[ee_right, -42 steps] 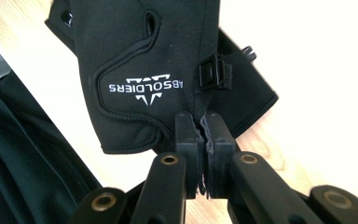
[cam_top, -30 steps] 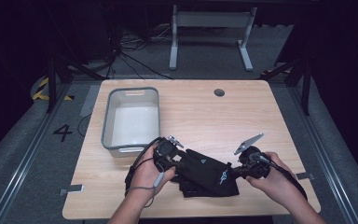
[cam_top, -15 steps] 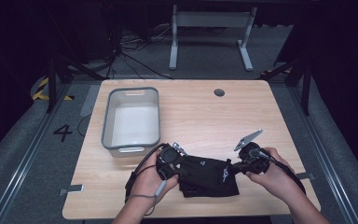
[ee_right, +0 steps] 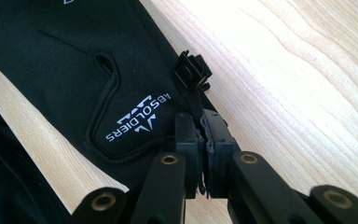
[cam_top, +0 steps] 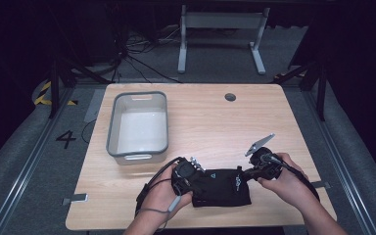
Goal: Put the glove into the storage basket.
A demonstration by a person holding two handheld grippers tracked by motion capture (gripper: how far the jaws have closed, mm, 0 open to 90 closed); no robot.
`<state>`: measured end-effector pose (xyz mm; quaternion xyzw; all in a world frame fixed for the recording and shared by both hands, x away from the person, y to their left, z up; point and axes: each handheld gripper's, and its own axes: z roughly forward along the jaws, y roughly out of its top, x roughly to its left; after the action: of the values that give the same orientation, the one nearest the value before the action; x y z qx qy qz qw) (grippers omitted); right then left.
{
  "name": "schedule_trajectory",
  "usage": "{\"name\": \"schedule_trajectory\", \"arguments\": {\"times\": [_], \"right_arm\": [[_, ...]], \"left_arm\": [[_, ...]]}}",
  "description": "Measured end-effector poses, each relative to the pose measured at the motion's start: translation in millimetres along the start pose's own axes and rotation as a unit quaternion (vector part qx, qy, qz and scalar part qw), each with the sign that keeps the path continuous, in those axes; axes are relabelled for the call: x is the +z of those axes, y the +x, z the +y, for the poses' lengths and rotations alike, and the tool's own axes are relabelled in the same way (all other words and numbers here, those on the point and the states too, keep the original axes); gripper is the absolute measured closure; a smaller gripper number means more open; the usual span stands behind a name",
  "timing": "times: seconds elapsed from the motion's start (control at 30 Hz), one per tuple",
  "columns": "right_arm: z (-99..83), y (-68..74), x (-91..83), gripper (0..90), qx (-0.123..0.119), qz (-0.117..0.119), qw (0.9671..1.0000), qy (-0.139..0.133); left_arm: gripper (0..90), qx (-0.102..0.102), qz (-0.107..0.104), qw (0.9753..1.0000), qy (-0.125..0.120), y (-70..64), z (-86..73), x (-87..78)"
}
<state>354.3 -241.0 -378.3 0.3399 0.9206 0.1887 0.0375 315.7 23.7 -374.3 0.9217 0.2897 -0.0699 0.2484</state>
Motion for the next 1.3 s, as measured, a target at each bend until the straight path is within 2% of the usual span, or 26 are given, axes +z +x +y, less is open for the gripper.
{"name": "schedule_trajectory", "arguments": {"times": [0.3, 0.43, 0.57, 0.87, 0.93, 0.97, 1.0, 1.03, 1.2, 1.23, 1.27, 1.3], "right_arm": [[-0.7, -0.9, 5.3, 86.8, 0.0, 0.001, 0.9999, 0.013], [-1.1, 0.4, 4.4, 86.8, 0.0, 0.002, 0.9999, 0.015], [-1.8, 3.7, 1.4, 86.8, 0.0, 0.003, 0.9998, 0.017], [-3.0, 1.4, 10.2, 86.1, 0.006, 0.011, 0.9993, 0.035], [-2.7, 1.4, 10.5, 83.2, 0.004, 0.011, 0.9994, 0.033], [-2.5, 1.4, 10.6, 78.3, 0.004, 0.007, 0.9995, 0.029], [-2.4, 0.9, 10.0, 74.3, 0.006, -0.001, 0.9997, 0.024], [-2.7, -0.8, 8.1, 71.7, 0.007, -0.02, 0.9997, 0.016], [-4.3, -4.2, 4.7, 68.0, 0.008, -0.031, 0.9995, 0.004], [-4.6, -5.3, 3.2, 67.8, 0.007, -0.036, 0.9993, -0.002], [-4.6, -5.3, 3.2, 67.8, 0.007, -0.036, 0.9993, -0.002], [-4.8, -5.7, 1.8, 68.8, 0.008, -0.037, 0.9993, -0.008]], "left_arm": [[88.5, 0.001, -0.017, 0.9995, 0.028, 2.7, 0.5, 11.6], [88.6, 0.006, -0.02, 0.9991, 0.038, 1.2, 1.0, 14.1], [88.6, 0.001, -0.02, 0.9989, 0.042, 3.1, 0.3, 15.0], [88.6, 0.0, -0.023, 0.9976, 0.066, 8.3, 1.5, 27.1], [87.9, -0.003, -0.029, 0.9962, 0.082, 10.6, 0.9, 31.1], [87.0, -0.004, -0.028, 0.9961, 0.084, 11.4, 0.2, 32.5], [82.9, -0.008, -0.03, 0.9964, 0.079, 12.6, 0.0, 32.7], [74.5, -0.012, -0.022, 0.997, 0.073, 15.5, -0.4, 30.5], [70.3, -0.025, -0.018, 0.9983, 0.05, 19.6, -2.4, 21.7], [69.9, -0.031, -0.016, 0.9987, 0.038, 21.7, -3.5, 16.3], [70.1, -0.031, -0.016, 0.9987, 0.038, 21.7, -3.5, 16.3], [70.4, -0.038, -0.006, 0.9991, 0.019, 24.9, -4.6, 9.2]]}}
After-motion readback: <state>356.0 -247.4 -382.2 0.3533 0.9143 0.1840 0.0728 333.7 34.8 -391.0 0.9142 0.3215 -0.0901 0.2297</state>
